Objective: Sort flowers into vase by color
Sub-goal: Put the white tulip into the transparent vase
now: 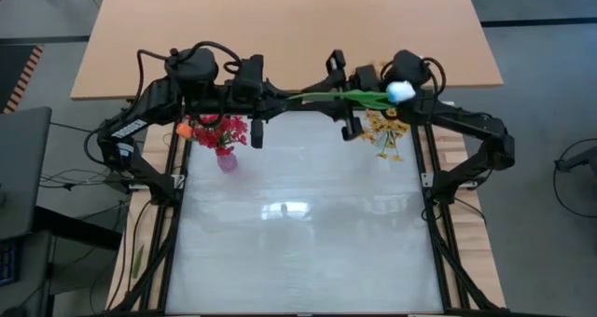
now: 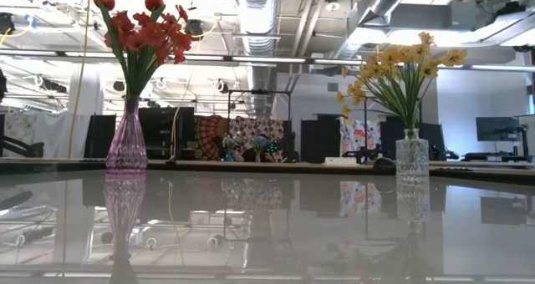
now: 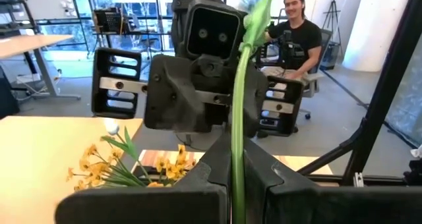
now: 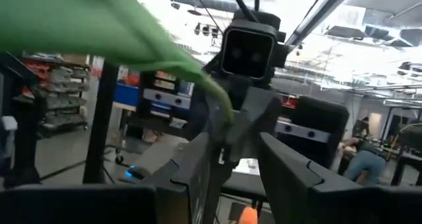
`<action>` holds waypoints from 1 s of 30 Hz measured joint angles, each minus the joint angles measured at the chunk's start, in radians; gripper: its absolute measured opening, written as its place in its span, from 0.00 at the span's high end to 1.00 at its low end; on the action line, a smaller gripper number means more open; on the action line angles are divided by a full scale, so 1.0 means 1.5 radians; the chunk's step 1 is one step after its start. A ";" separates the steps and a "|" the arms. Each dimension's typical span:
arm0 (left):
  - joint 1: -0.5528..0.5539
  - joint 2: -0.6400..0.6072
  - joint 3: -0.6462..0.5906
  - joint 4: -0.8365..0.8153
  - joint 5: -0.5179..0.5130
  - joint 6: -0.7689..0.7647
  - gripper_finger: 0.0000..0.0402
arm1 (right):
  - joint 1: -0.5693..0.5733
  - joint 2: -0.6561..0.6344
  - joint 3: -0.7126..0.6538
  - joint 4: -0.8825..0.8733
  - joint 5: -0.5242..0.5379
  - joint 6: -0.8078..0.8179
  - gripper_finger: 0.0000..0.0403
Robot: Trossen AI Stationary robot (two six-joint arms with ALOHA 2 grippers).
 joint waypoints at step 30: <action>-0.001 -0.009 0.002 -0.105 -0.040 0.037 0.84 | -0.009 -0.040 0.000 -0.087 0.034 -0.030 0.94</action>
